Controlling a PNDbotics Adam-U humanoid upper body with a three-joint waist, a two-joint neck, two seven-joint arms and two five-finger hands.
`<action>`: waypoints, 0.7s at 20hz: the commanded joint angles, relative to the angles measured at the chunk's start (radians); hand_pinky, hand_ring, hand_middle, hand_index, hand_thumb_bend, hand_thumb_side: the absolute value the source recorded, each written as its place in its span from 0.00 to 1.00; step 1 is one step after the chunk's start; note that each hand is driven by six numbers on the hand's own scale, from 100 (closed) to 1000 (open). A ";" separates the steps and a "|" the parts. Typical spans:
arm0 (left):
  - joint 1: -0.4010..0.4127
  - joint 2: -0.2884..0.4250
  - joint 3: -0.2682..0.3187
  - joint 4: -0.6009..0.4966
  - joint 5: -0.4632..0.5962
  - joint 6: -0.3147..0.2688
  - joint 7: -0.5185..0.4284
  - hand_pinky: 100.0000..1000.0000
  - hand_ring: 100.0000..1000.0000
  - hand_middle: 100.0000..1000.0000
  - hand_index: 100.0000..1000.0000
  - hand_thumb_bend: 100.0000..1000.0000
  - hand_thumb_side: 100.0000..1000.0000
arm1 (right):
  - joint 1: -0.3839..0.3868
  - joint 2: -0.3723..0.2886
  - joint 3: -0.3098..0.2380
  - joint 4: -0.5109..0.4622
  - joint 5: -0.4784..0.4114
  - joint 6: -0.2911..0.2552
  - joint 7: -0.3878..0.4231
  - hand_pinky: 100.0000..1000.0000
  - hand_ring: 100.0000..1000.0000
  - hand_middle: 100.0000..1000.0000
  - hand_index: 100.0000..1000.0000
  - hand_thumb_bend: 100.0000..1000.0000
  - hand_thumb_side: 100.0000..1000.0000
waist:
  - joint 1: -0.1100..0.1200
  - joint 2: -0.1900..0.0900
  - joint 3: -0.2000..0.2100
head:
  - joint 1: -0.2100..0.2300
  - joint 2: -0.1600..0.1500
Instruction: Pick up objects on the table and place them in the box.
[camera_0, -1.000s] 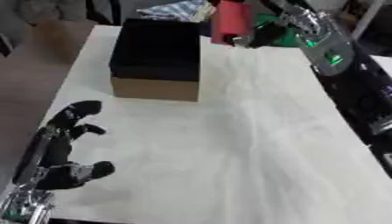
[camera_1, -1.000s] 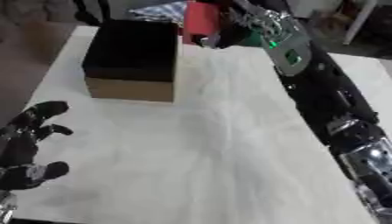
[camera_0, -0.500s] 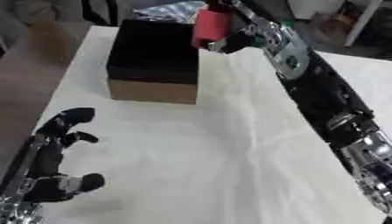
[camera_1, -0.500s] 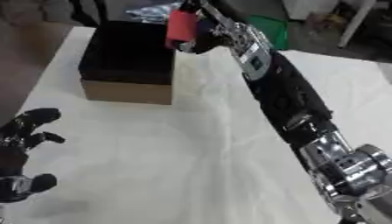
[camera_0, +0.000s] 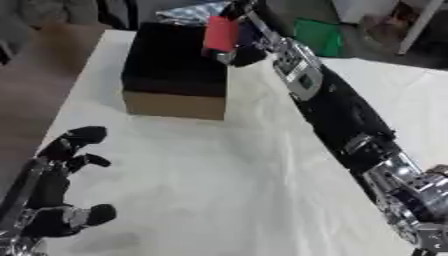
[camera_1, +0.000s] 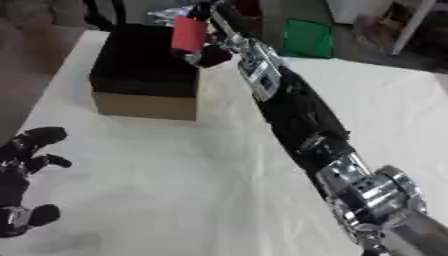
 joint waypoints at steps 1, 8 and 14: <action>-0.015 -0.002 -0.004 -0.021 0.005 0.000 -0.005 0.57 0.86 0.75 0.71 1.00 0.32 | -0.015 0.015 0.004 0.009 0.017 0.001 -0.029 0.91 0.75 0.53 0.69 0.09 0.00 | 0.009 -0.011 0.006 | -0.005 -0.013; -0.018 -0.003 -0.006 -0.022 0.008 0.001 -0.008 0.57 0.86 0.75 0.71 1.00 0.32 | -0.008 0.040 0.022 0.013 0.036 -0.016 -0.050 0.92 0.80 0.69 0.79 0.25 0.09 | 0.011 -0.011 0.009 | -0.009 -0.012; -0.018 -0.003 -0.005 -0.023 0.009 0.001 -0.007 0.57 0.85 0.75 0.71 1.00 0.32 | -0.003 0.042 0.041 0.000 0.107 -0.082 0.020 0.96 0.87 0.86 0.88 0.55 0.20 | 0.010 -0.013 0.004 | -0.005 -0.013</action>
